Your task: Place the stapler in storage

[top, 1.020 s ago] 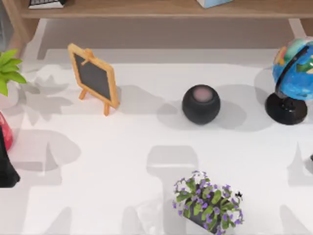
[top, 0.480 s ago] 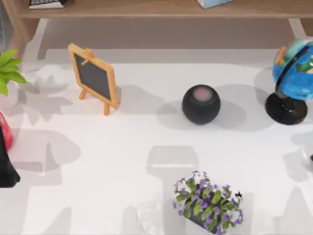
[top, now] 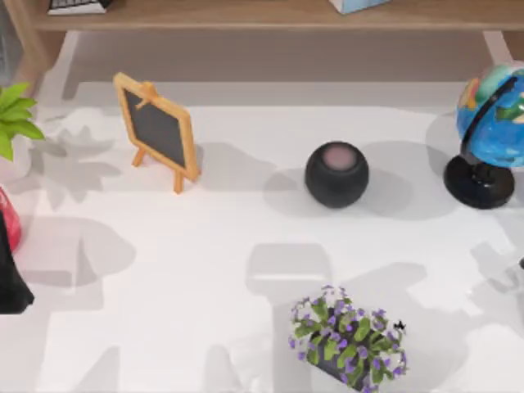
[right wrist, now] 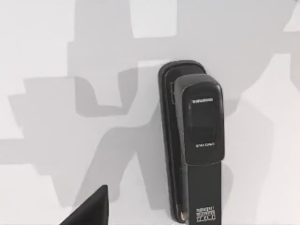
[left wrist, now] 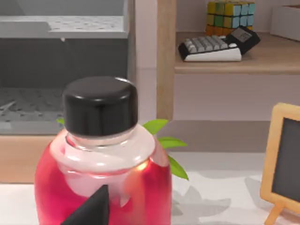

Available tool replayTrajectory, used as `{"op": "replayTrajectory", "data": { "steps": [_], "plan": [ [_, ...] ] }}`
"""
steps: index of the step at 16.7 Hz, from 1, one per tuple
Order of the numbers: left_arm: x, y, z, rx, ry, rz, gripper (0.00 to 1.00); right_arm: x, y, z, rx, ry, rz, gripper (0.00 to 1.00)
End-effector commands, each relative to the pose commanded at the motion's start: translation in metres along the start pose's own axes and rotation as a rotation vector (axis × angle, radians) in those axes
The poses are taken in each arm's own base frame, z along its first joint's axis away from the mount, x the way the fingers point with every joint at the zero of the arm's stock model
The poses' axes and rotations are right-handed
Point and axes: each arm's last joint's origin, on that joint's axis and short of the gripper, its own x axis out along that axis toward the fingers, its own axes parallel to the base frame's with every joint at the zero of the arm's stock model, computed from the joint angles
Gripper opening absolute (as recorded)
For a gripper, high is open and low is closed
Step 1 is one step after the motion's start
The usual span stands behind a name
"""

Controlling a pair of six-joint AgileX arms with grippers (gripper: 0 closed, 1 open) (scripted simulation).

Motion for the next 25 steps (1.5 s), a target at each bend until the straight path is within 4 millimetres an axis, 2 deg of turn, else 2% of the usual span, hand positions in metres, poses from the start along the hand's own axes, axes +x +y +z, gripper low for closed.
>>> {"op": "replayTrajectory", "data": {
  "steps": [4, 8, 14, 22, 25],
  "plan": [
    [0.0, 0.0, 0.0, 0.0, 0.0, 0.0, 1.0, 0.029, -0.01, 0.023, -0.065, 0.195, 0.091, 1.0],
    [0.0, 0.0, 0.0, 0.0, 0.0, 0.0, 1.0, 0.045, -0.015, 0.034, -0.097, 0.286, 0.139, 1.0],
    [0.0, 0.0, 0.0, 0.0, 0.0, 0.0, 1.0, 0.047, -0.014, 0.034, -0.1, 0.29, 0.142, 1.0],
    [0.0, 0.0, 0.0, 0.0, 0.0, 0.0, 1.0, 0.09, -0.009, 0.021, -0.099, 0.291, 0.142, 1.0],
    [0.0, 0.0, 0.0, 0.0, 0.0, 0.0, 1.0, 0.093, -0.009, 0.02, -0.099, 0.291, 0.142, 1.0]
  ]
}}
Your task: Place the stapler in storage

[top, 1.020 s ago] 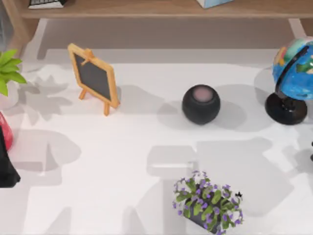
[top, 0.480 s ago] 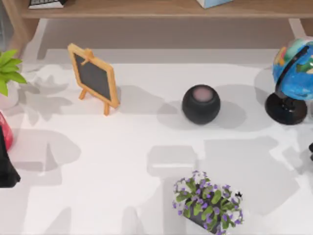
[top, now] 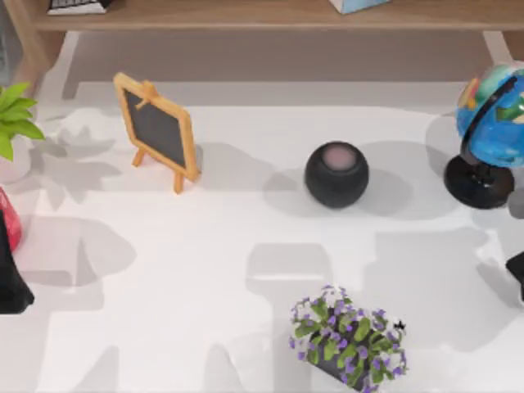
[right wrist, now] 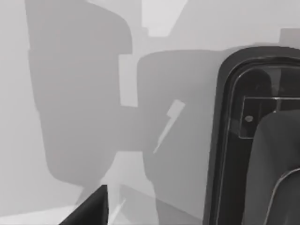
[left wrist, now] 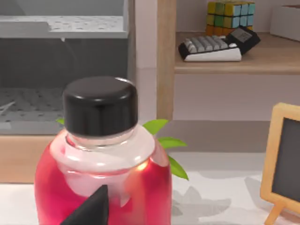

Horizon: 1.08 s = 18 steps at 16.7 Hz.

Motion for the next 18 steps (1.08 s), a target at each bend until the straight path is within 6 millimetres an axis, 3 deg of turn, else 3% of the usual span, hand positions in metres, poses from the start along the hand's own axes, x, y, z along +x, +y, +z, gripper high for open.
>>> {"op": "replayTrajectory", "data": {
  "steps": [2, 15, 18],
  "plan": [
    [0.0, 0.0, 0.0, 0.0, 0.0, 0.0, 1.0, 0.0, 0.0, 0.0, 0.0, 0.0, 0.0, 1.0],
    [0.0, 0.0, 0.0, 0.0, 0.0, 0.0, 1.0, 0.0, 0.0, 0.0, 0.0, 0.0, 0.0, 0.02],
    [0.0, 0.0, 0.0, 0.0, 0.0, 0.0, 1.0, 0.0, 0.0, 0.0, 0.0, 0.0, 0.0, 0.0]
  ]
}}
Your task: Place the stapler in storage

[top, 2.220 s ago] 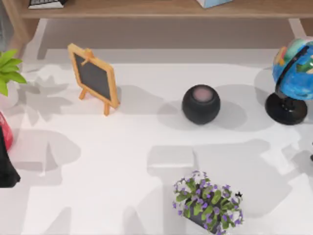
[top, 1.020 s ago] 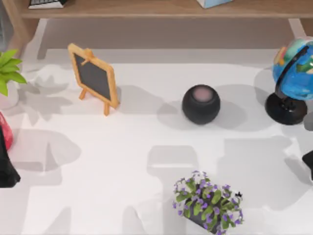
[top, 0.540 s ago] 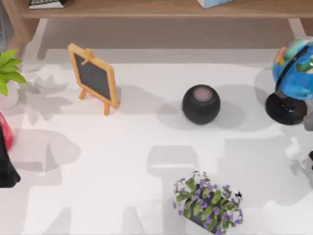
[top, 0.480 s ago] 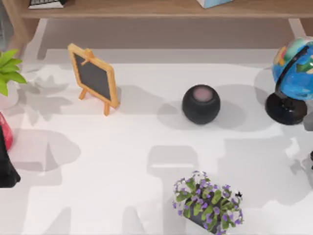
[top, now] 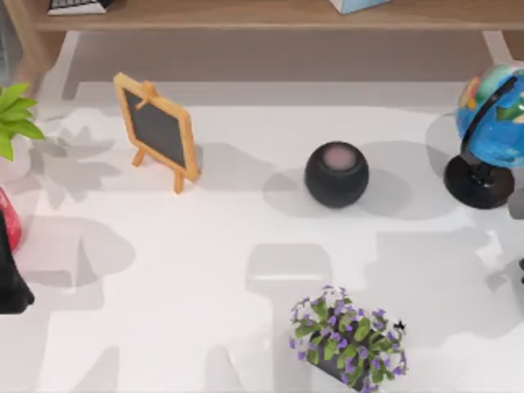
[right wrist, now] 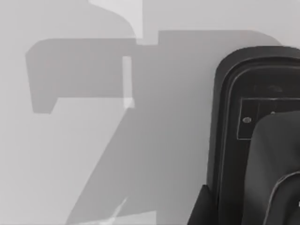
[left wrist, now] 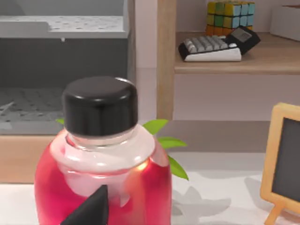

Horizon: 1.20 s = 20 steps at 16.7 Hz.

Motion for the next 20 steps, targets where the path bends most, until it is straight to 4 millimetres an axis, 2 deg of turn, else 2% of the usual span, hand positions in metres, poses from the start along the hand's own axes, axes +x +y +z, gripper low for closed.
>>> {"op": "replayTrajectory", "data": {
  "steps": [7, 15, 20],
  "plan": [
    [0.0, 0.0, 0.0, 0.0, 0.0, 0.0, 1.0, -0.001, 0.0, 0.0, 0.0, -0.002, -0.001, 0.0],
    [0.0, 0.0, 0.0, 0.0, 0.0, 0.0, 1.0, -0.03, 0.0, 0.0, 0.0, 0.0, -0.001, 0.0],
    [0.0, 0.0, 0.0, 0.0, 0.0, 0.0, 1.0, -0.029, 0.0, 0.0, 0.002, 0.003, 0.002, 0.0]
  ]
}}
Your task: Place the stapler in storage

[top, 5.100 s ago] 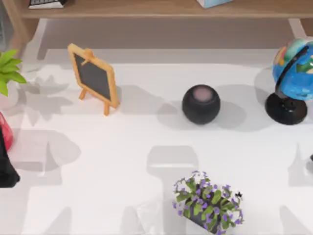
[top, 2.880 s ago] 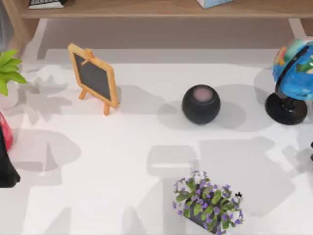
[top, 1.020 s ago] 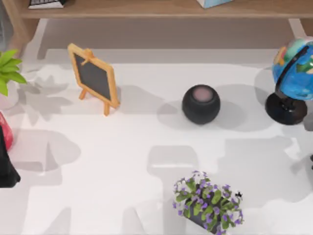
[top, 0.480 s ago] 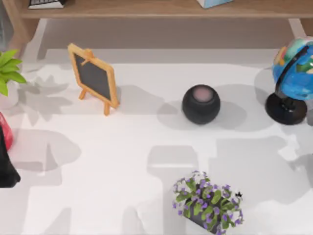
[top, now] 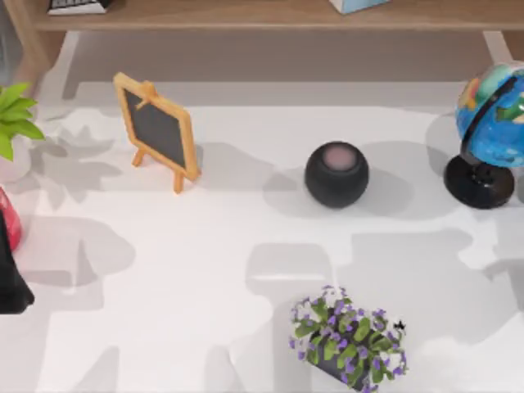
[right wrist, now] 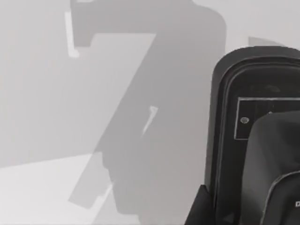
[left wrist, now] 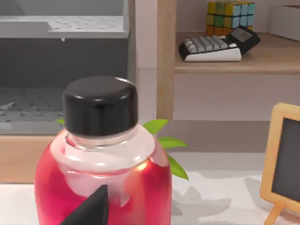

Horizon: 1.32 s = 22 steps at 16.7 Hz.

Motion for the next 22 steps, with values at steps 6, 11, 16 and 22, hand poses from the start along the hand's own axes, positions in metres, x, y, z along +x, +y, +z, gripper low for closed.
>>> {"op": "replayTrajectory", "data": {
  "steps": [6, 11, 16, 22],
  "plan": [
    [0.0, 0.0, 0.0, 0.0, 0.0, 0.0, 1.0, -0.087, -0.031, -0.001, 0.097, -0.188, -0.14, 0.0],
    [0.0, 0.0, 0.0, 0.0, 0.0, 0.0, 1.0, -0.202, -0.08, 0.002, 0.231, -0.437, -0.342, 0.0],
    [0.0, 0.0, 0.0, 0.0, 0.0, 0.0, 1.0, -0.255, -0.137, 0.018, 0.328, -0.551, -0.443, 0.0],
    [0.0, 0.0, 0.0, 0.0, 0.0, 0.0, 1.0, -0.156, -0.222, 0.051, 0.453, -0.321, -0.259, 0.0]
  ]
}}
